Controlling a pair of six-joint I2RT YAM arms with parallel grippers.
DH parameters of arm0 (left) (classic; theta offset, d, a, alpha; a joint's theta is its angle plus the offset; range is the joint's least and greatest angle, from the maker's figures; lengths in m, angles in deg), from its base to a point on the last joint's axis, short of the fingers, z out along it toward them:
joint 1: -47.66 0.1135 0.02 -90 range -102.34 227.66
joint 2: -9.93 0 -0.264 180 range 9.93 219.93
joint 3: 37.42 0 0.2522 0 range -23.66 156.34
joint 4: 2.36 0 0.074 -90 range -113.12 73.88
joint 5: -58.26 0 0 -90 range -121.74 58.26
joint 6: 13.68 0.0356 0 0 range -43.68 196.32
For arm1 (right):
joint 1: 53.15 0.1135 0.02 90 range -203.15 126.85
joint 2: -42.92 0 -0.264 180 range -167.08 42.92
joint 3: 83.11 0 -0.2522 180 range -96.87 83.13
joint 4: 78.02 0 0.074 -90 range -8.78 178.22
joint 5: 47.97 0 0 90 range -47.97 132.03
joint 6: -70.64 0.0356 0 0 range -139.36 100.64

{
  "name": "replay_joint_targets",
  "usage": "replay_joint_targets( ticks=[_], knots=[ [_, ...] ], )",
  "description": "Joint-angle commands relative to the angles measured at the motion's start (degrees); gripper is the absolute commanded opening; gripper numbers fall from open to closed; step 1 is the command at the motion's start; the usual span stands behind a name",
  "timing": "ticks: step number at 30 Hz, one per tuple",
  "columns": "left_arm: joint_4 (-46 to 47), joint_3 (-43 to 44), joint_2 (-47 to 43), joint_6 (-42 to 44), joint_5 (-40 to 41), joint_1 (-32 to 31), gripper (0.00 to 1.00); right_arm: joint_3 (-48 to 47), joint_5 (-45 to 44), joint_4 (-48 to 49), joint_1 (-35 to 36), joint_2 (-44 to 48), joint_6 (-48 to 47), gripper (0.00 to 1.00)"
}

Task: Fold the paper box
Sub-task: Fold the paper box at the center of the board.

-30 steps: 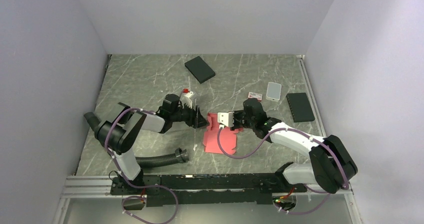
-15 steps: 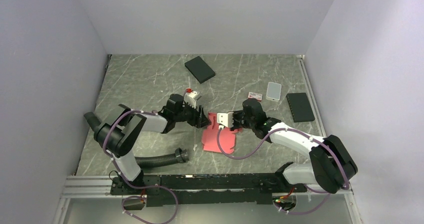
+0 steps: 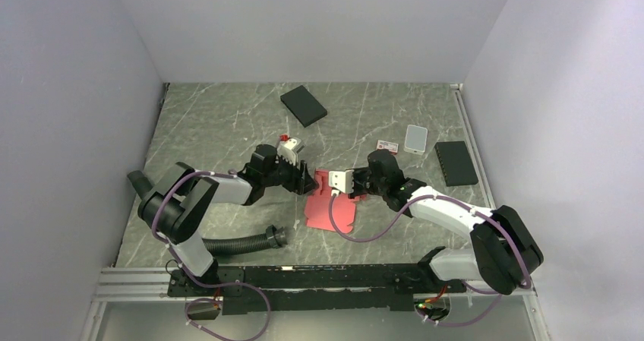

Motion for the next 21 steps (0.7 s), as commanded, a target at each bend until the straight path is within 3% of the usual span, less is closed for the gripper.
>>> replay_joint_targets(
  ticks=[1,12,21],
  knots=[
    [4.82,-0.29,-1.64,-0.11,-0.30,0.18,0.67,-2.11,0.02,1.46,0.87,1.52,2.00,0.00],
    [9.62,-1.50,-1.51,-0.46,-4.94,3.70,0.68,-2.00,-3.51,2.99,1.98,2.46,0.48,0.00],
    [12.00,-2.04,-0.48,0.88,-7.78,5.21,0.70,0.58,-10.08,7.59,7.27,0.74,-3.84,0.00]
  ],
)
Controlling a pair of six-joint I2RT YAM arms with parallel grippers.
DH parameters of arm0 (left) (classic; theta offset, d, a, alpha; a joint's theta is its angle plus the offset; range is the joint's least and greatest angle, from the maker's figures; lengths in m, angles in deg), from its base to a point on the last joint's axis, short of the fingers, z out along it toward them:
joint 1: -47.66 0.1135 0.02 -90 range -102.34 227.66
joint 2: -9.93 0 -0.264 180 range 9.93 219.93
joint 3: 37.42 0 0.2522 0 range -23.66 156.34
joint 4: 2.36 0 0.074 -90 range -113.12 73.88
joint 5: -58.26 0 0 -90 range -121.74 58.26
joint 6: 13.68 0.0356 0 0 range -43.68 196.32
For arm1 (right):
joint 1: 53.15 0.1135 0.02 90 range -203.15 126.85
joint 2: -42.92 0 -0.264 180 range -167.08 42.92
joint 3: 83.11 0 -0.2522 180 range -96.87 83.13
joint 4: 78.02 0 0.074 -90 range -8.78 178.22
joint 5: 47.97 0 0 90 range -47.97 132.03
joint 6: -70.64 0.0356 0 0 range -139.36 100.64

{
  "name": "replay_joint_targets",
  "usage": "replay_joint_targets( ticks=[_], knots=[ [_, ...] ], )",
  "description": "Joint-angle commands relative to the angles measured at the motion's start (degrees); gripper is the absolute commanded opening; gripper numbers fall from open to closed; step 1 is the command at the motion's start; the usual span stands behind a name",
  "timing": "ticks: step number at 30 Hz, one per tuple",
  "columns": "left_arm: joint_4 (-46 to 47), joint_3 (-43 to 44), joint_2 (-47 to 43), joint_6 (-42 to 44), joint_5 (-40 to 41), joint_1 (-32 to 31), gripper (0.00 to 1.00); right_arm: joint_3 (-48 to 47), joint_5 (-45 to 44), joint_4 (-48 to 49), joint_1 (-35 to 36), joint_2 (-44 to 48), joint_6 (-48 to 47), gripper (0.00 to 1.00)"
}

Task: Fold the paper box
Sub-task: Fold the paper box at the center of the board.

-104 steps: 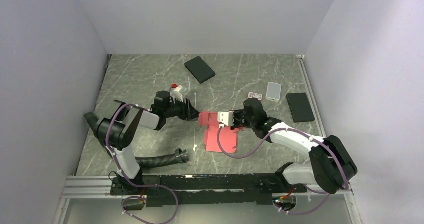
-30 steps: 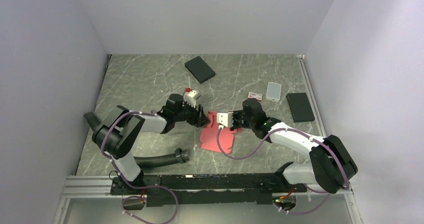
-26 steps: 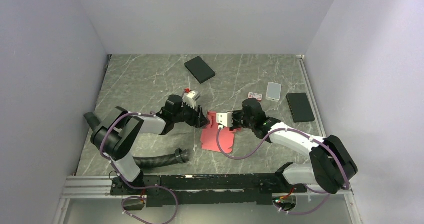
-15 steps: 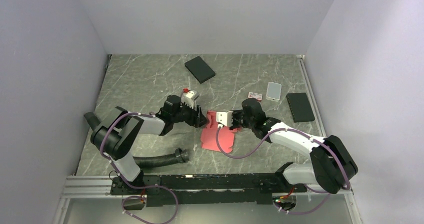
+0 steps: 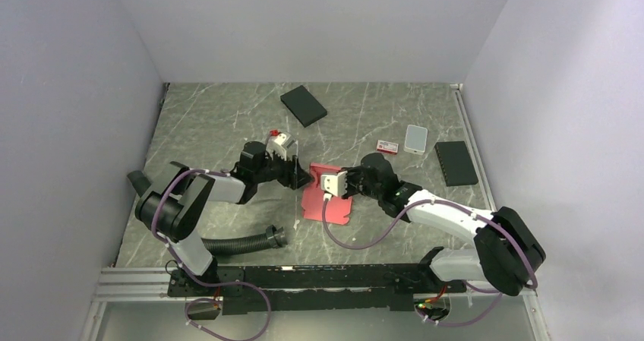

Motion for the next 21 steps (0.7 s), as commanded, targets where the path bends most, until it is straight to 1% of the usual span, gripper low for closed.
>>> replay_joint_targets(
  ticks=[1,6,12,21],
  knots=[
    [4.63,-0.35,-0.30,1.11,-1.94,0.79,0.70,1.15,-2.96,4.46,2.69,-0.52,-3.11,0.00],
    [4.21,-1.08,-0.20,2.36,-0.70,1.21,0.70,1.76,-3.88,5.09,3.47,-1.07,-4.17,0.00],
    [3.61,-2.65,-1.30,3.36,2.75,1.26,0.70,3.47,-4.10,6.08,4.54,-2.09,-6.03,0.00],
    [6.00,-5.04,-2.39,3.34,2.52,1.24,0.70,4.29,-5.58,6.27,7.93,-3.87,-7.50,0.00]
  ],
)
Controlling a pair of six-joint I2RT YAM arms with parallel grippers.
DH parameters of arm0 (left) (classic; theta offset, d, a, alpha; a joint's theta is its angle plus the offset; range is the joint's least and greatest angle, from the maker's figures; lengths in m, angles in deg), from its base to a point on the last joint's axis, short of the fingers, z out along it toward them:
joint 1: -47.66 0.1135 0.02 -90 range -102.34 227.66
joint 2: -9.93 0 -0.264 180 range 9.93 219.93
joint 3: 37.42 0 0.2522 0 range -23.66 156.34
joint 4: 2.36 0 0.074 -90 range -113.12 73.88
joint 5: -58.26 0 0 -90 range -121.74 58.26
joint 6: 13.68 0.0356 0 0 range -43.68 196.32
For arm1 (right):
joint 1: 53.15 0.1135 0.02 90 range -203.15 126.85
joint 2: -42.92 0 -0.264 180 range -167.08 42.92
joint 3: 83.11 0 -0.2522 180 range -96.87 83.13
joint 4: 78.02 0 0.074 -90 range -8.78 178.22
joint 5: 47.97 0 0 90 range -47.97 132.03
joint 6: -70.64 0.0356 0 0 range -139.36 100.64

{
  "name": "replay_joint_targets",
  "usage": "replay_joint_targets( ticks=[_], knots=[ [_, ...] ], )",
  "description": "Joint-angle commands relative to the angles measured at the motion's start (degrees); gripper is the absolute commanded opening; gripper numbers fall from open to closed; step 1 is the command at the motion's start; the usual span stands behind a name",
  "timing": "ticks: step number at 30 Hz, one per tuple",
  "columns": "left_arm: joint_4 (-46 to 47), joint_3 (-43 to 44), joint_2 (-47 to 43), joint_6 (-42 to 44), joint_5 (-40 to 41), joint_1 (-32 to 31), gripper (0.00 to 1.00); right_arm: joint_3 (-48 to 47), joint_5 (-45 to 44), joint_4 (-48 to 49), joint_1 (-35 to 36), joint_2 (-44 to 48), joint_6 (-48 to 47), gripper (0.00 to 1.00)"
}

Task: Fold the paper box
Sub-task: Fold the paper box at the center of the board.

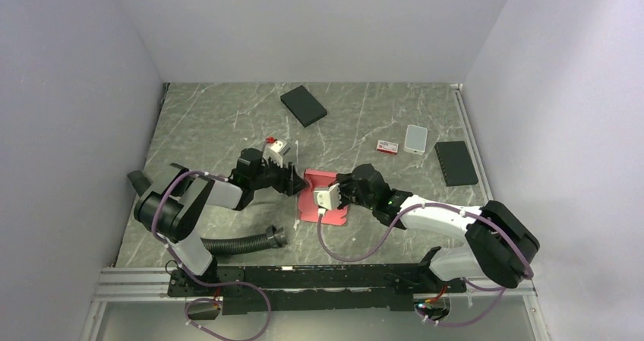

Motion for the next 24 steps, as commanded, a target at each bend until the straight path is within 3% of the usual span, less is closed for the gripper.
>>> replay_joint_targets(
  ticks=[1,24],
  knots=[
    [4.31,-0.96,-2.34,1.31,1.38,0.27,0.70,1.17,0.41,0.30,2.04,-1.23,-1.55,0.00],
    [15.86,-6.71,-2.85,2.56,8.52,-3.99,0.69,-1.86,4.08,-4.22,2.25,-2.36,3.74,0.00]
  ],
)
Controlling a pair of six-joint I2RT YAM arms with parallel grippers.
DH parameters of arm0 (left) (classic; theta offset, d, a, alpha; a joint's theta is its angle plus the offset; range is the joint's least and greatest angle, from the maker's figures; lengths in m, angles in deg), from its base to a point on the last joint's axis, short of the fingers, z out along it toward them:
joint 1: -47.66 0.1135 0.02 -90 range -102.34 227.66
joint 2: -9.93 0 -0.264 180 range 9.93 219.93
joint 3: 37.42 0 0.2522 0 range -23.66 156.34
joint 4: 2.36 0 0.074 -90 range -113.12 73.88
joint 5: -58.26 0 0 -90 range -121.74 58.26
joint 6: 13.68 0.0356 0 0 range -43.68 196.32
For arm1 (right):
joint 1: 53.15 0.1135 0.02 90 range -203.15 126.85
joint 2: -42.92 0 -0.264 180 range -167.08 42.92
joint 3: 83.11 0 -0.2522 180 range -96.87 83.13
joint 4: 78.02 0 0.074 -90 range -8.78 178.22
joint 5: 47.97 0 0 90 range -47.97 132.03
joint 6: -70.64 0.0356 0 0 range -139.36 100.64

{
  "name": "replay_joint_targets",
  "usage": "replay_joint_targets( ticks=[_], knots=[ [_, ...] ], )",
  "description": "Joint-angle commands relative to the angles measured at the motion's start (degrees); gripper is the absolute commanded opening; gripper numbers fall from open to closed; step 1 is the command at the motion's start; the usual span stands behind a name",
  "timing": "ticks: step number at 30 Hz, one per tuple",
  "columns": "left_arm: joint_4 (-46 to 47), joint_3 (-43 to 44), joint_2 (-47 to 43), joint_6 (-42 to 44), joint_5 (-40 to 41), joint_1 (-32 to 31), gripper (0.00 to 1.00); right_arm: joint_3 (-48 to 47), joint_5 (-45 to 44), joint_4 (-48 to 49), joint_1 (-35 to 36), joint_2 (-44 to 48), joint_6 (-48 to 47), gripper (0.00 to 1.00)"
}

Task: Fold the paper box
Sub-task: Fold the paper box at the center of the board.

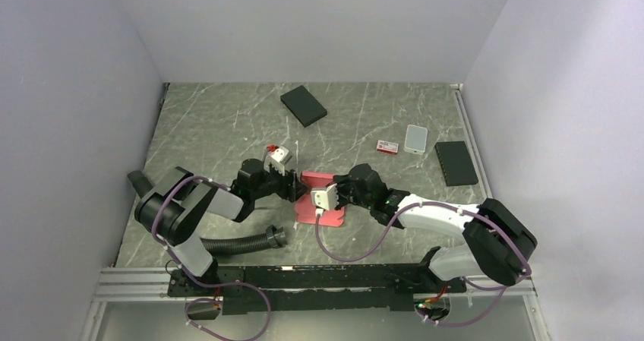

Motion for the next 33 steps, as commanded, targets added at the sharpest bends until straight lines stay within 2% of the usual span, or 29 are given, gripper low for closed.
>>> replay_joint_targets(
  ticks=[1,8,12,21,27,30,32,33],
  knots=[
    [5.52,-0.95,-2.13,1.68,2.42,-0.43,0.69,-1.18,3.93,-4.30,1.00,-0.95,2.52,0.00],
    [5.06,-1.62,-3.13,1.39,5.42,-0.60,0.66,-1.11,3.91,-4.17,1.10,-1.21,2.58,0.00],
    [6.52,-3.16,-4.50,0.86,3.20,-0.56,0.67,-1.29,3.32,-3.76,1.07,-1.50,2.77,0.00],
    [2.64,-3.13,-8.53,-1.42,0.29,-0.39,0.69,-1.61,2.38,-3.57,1.03,-1.98,3.24,0.00],
    [-8.57,-4.21,-20.20,-0.26,2.56,0.22,0.70,-1.61,2.47,-3.74,1.03,-2.02,3.15,0.00],
    [-13.92,-5.55,-26.44,-0.54,7.76,0.23,0.68,-1.63,2.55,-3.77,1.03,-2.05,3.07,0.00],
    [-18.23,-5.90,-29.32,-0.98,12.09,0.23,0.65,-1.65,2.55,-3.85,1.03,-2.11,3.08,0.00],
    [-20.27,-5.80,-29.97,-1.26,13.49,0.23,0.60,-1.70,2.55,-3.93,1.03,-2.18,3.10,0.00]
  ],
)
